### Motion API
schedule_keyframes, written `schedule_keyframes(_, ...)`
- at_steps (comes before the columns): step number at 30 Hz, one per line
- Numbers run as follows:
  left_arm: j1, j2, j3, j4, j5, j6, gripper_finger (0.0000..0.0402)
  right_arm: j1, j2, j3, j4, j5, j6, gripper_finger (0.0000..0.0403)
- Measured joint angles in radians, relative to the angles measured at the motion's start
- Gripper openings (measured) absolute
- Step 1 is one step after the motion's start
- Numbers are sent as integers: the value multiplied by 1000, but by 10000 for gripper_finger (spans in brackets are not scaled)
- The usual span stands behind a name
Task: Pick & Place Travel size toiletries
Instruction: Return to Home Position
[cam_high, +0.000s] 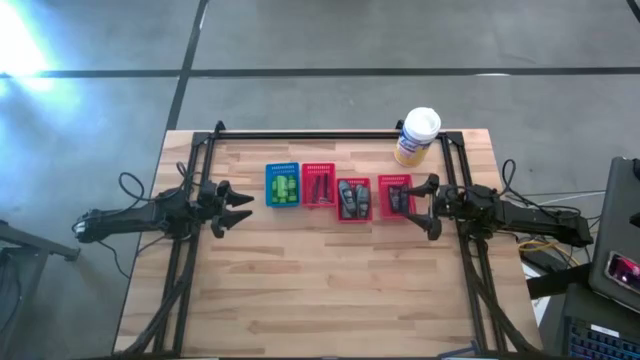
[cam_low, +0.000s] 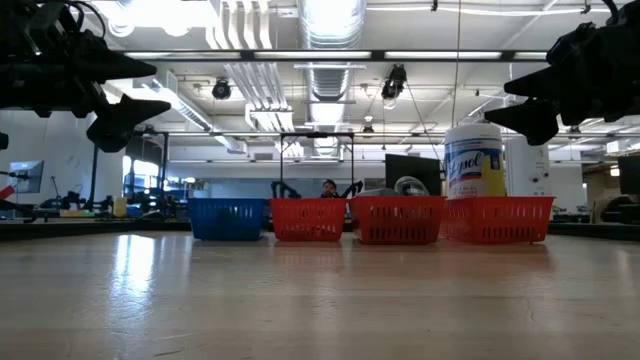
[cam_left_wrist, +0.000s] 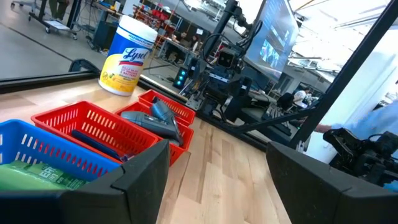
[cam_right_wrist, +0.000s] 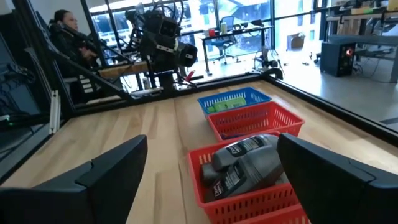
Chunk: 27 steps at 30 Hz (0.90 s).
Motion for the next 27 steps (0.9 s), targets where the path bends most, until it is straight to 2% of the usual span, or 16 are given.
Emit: schedule_keyframes(27, 0, 0, 0, 1, 0, 0, 273, 0, 0, 0, -1, -2, 3, 277)
